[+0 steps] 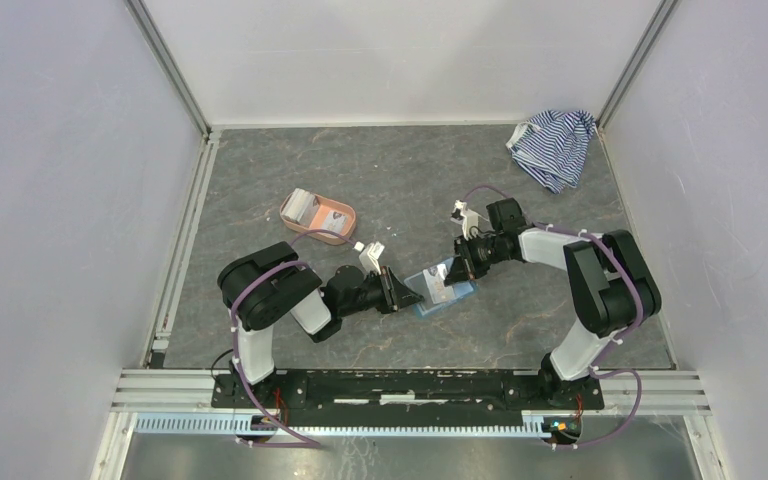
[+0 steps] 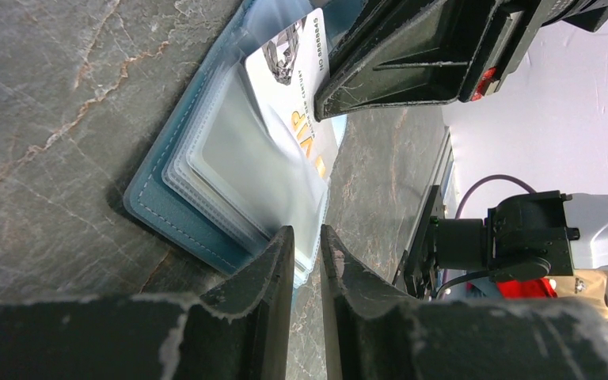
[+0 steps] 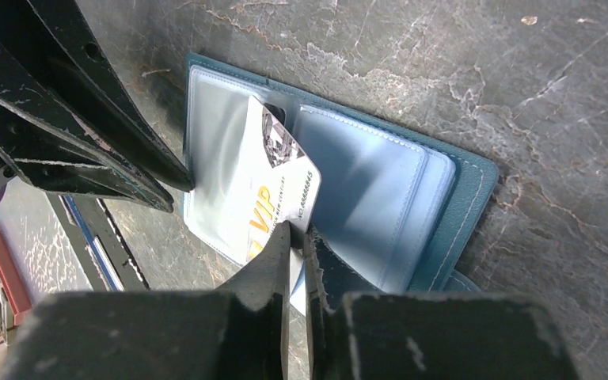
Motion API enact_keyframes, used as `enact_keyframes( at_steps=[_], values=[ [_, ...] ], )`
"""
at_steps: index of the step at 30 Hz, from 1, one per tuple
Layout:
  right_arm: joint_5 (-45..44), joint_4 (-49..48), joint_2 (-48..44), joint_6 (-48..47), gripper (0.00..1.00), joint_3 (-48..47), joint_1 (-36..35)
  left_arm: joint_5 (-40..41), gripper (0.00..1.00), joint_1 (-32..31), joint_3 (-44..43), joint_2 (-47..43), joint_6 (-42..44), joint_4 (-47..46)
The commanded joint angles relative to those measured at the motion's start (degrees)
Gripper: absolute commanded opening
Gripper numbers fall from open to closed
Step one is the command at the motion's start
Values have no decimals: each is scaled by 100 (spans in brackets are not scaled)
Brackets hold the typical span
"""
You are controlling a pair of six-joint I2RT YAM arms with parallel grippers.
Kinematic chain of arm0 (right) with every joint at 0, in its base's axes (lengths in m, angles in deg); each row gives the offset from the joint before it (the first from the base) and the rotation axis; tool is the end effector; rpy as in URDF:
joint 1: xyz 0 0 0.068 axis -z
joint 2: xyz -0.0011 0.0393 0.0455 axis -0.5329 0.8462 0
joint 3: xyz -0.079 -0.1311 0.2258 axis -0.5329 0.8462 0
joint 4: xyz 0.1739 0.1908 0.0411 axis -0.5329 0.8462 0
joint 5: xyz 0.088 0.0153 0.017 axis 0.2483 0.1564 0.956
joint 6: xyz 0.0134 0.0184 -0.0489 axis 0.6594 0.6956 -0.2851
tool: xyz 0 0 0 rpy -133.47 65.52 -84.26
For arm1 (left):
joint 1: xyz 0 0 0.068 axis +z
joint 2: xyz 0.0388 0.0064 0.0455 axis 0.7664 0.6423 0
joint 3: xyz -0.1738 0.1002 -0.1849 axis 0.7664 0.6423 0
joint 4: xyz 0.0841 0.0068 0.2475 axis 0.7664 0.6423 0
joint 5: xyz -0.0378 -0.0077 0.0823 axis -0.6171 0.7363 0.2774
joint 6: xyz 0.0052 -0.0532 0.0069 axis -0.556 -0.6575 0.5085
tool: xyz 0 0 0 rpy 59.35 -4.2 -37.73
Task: Put the credit cards into the card holder
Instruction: Insert the credit card into the card holder.
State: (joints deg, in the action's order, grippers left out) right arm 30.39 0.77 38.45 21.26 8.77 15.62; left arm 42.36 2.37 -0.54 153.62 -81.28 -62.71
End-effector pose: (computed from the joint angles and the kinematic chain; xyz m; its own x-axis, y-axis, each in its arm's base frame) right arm 0.2752 0.1076 0.1304 -0.8587 -0.2713 -0.4347 -0.5042 0.5989 0.6222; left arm 0.1808 -0.2128 0.0894 -0.8507 -0.2733 -0.4490 0.3136 0.4216 -0.8508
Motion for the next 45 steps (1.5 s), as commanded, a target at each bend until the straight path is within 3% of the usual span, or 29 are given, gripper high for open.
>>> enact_keyframes(
  at_steps=[1,8,15,45],
  values=[
    [-281,31,187,-288,6,-70,14,5,26,-22,25,158,39,324],
    [-705,488,283,-566,0,-311,33,-28,26,-24,7,149,52,324],
    [-1193,807,142,-767,0,-497,25,-49,26,-24,-16,141,95,373],
    [-1579,1168,426,-825,0,-764,-236,59,27,-24,-177,-351,798,1136]
  ],
)
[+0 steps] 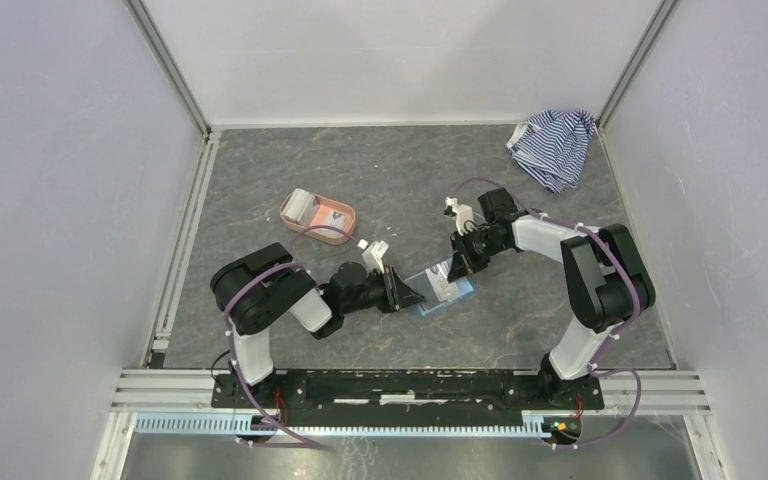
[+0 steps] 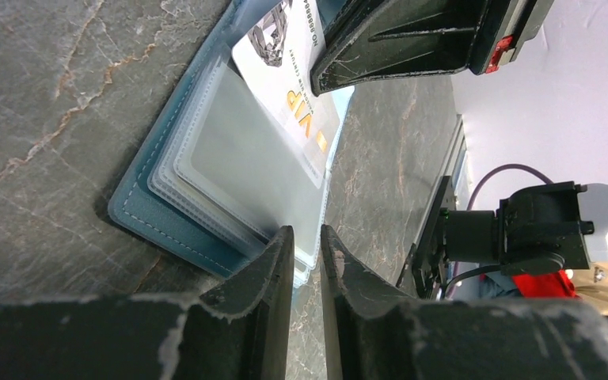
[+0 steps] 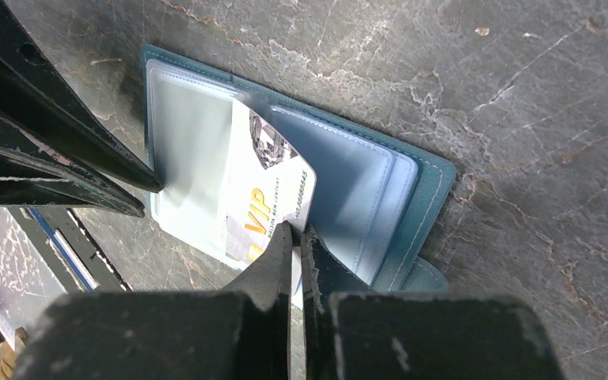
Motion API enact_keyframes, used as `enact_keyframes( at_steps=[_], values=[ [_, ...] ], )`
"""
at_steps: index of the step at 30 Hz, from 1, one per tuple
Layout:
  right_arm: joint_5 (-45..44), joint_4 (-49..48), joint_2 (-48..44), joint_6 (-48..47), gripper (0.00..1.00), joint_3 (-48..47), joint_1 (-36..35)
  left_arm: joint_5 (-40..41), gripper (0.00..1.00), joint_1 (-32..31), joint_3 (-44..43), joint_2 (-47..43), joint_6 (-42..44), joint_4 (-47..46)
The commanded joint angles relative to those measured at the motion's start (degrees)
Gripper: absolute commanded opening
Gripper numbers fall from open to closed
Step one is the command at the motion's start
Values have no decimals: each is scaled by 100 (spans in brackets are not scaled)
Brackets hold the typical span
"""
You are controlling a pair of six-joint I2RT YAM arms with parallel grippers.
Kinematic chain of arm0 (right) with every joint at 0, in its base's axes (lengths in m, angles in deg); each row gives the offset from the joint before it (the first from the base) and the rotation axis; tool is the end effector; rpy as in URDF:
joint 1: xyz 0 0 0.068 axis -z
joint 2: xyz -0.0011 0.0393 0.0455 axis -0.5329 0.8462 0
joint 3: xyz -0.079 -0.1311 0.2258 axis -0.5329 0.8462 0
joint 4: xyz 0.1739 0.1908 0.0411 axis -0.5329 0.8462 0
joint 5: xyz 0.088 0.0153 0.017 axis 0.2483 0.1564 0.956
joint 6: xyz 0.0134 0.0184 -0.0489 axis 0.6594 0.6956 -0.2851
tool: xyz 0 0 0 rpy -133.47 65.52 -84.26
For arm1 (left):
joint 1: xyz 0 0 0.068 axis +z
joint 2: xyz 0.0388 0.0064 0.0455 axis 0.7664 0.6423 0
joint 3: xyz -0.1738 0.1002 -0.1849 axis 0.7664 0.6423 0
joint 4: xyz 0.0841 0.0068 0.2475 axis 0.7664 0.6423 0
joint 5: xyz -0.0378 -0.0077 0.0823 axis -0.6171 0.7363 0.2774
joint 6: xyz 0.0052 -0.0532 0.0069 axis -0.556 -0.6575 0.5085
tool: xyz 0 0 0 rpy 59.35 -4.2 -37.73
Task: Put the credit cards into the card holder
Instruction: Insert the credit card into the card holder.
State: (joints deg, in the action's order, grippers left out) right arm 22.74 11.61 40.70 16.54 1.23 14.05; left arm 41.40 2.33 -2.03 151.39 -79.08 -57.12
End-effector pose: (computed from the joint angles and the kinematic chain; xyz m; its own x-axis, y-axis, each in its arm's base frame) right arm 0.2883 0.1166 0.1413 -0.8465 -0.3647 -0.3880 -0.5280 0.6688 0.5234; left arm 0.1833 -0.2167 0.0942 -0.8543 -0.2330 -0.4647 0.3319 0.4434 -0.8326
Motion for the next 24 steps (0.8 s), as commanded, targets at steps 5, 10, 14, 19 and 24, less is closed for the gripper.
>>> enact_keyframes(
  at_steps=[5,10,14,19,24],
  values=[
    [-802,213,234,-435,0,-117,-93,255,27,-20,26,-292,791,654],
    [-759,344,362,-571,0,-212,-150,362,29,-20,51,-412,970,702],
    [-731,392,410,-619,0,-253,-169,423,31,-20,42,-437,1020,711],
    [-801,477,377,-707,0,-332,-197,459,31,-20,-32,-404,1081,917],
    [-812,542,324,-770,0,-367,-197,544,30,-20,-106,-380,1151,1235]
  ],
)
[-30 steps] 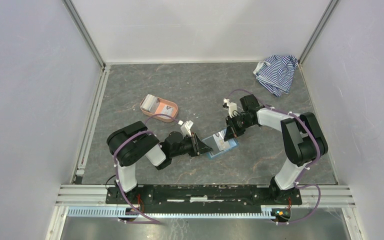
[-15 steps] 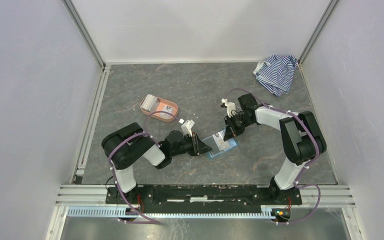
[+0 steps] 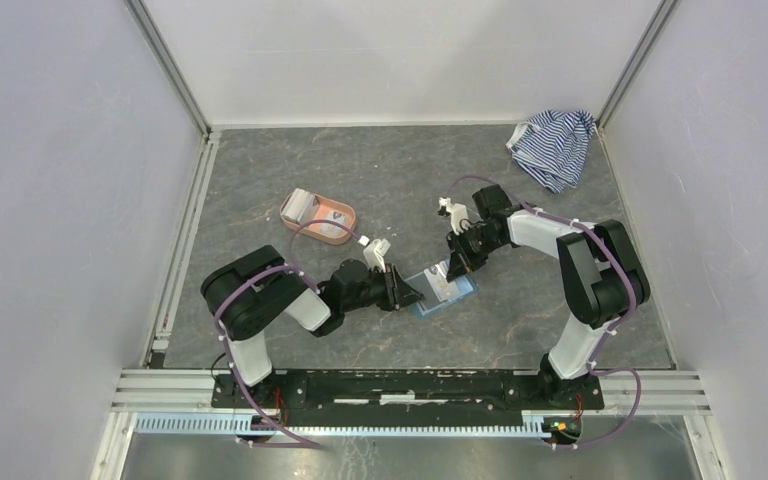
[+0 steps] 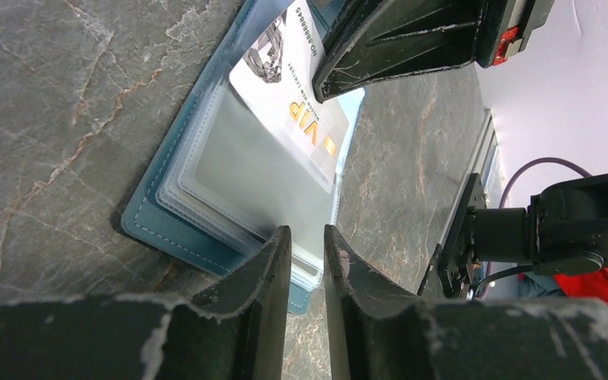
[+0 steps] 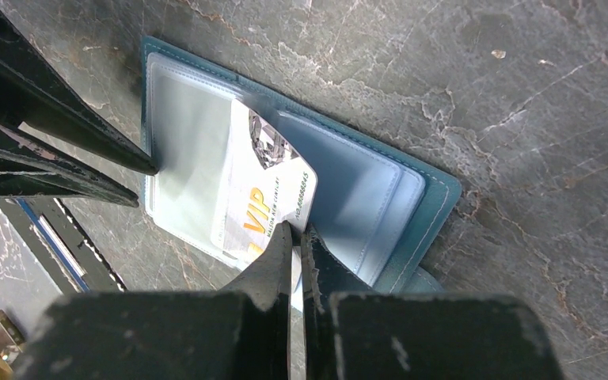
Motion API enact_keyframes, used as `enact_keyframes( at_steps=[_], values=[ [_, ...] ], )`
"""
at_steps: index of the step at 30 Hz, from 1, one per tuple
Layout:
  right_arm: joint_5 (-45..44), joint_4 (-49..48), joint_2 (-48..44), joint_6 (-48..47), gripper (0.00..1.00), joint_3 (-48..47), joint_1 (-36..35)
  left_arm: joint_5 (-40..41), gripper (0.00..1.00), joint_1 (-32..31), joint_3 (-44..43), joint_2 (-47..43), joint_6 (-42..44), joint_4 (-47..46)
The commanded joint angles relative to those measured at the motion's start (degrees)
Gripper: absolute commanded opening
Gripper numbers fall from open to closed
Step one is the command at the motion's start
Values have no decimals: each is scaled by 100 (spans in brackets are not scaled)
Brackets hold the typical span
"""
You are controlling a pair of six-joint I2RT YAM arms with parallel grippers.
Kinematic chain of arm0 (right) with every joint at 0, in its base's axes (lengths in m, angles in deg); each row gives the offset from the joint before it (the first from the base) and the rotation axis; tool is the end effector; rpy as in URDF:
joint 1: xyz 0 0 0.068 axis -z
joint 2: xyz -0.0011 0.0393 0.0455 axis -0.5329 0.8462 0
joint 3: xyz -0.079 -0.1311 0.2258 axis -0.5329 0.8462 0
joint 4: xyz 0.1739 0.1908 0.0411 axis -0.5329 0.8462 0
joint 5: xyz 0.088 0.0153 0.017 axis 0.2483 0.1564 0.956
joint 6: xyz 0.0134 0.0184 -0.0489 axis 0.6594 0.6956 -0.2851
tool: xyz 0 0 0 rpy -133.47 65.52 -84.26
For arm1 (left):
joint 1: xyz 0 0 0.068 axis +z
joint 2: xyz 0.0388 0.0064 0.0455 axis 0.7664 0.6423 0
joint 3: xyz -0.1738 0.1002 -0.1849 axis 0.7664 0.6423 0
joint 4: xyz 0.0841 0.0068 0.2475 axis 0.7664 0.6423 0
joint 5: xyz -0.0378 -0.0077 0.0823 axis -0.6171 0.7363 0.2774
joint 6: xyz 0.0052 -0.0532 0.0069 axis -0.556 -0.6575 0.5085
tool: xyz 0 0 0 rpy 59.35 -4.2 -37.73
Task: Put the credit cards into the card holder
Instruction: Insert the credit card into the card holder.
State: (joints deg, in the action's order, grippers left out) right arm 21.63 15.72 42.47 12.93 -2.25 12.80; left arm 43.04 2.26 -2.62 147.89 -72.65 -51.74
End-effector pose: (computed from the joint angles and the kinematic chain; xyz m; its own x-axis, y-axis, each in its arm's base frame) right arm 0.2934 0.1250 0.1445 -0.8184 -0.4312 -0.3797 -0.5737 0.6508 0.4973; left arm 0.1842 -0.2168 0.1027 -0.8115 -0.1902 -0.5526 0.4067 0.4952 -0.7677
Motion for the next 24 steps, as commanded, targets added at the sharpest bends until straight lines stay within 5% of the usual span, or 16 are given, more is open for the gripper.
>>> enact_keyframes(
  at_steps=[1,24],
  values=[
    [-698,147,148,-423,0,-32,-72,405,30,-13,-41,-43,526,732],
    [-505,256,-131,-629,0,212,-77,654,30,-73,-150,-166,740,1267]
  ],
)
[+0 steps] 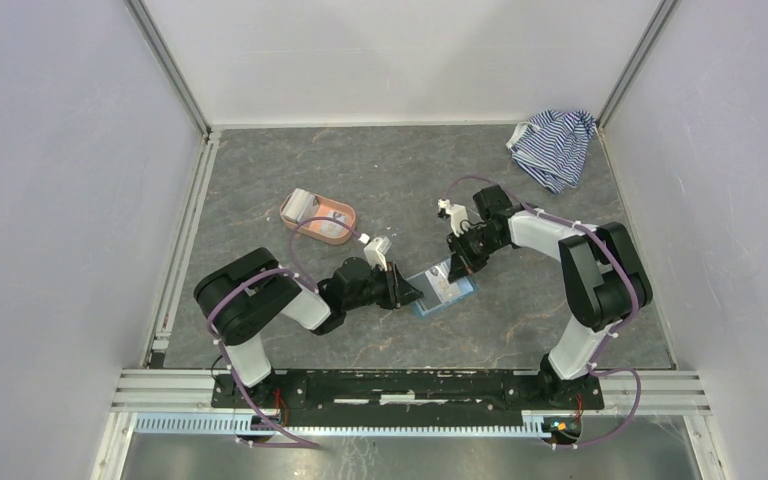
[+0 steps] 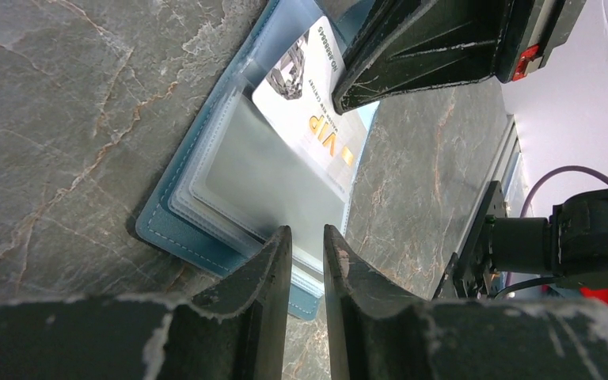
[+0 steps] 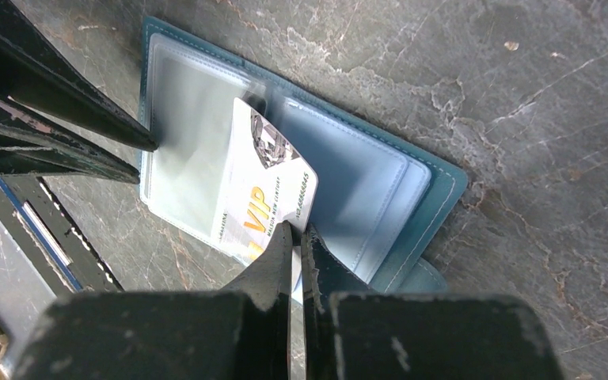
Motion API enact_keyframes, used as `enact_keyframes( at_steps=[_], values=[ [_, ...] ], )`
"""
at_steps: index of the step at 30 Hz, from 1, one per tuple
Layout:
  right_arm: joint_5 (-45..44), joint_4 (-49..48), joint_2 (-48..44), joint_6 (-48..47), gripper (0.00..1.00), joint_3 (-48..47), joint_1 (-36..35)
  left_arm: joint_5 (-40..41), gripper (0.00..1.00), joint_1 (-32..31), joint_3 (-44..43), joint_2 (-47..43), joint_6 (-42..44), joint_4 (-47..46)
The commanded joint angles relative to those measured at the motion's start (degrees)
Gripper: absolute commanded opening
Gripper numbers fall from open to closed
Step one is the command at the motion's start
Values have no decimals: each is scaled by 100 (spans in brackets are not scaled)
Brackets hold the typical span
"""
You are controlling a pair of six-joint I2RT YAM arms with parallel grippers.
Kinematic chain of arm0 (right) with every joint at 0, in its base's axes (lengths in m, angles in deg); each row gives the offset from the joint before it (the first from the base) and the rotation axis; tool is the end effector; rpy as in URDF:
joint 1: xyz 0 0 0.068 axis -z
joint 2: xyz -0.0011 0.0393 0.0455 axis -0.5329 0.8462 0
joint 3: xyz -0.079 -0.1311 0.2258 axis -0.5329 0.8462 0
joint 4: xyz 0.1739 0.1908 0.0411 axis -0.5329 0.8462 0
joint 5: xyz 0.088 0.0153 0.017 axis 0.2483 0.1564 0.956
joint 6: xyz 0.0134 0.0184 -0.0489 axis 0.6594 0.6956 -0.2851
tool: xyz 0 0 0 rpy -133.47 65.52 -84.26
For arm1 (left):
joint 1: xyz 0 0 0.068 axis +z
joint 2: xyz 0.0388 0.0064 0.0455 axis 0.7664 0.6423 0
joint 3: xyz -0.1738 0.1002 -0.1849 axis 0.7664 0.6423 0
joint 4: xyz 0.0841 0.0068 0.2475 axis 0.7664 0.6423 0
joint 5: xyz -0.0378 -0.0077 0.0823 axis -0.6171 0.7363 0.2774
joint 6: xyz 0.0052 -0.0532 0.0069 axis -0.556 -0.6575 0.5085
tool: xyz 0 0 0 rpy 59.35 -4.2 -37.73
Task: Put the credit cards into the card holder
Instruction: Insert the credit card into the card holder.
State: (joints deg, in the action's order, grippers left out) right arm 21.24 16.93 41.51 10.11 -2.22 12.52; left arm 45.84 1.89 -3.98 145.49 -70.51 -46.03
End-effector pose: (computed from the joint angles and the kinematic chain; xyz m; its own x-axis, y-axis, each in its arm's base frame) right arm 0.2903 0.1253 0.1486 -0.7888 -0.4682 -0.3982 -0.6139 0.6307 0.4746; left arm 0.1862 -0.2192 0.1085 -0.7946 -0.1814 -0.5794 0.4088 0.5458 -0.7315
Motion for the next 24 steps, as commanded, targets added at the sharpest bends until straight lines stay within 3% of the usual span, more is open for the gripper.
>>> enact_keyframes(
  at_steps=[1,24],
  values=[
    [-451,175,-24,-372,0,211,-43,391,30,-45,-22,74,531,713],
    [-91,-227,44,149,0,505,90,577,30,-222,-79,-1,596,861]
  ],
)
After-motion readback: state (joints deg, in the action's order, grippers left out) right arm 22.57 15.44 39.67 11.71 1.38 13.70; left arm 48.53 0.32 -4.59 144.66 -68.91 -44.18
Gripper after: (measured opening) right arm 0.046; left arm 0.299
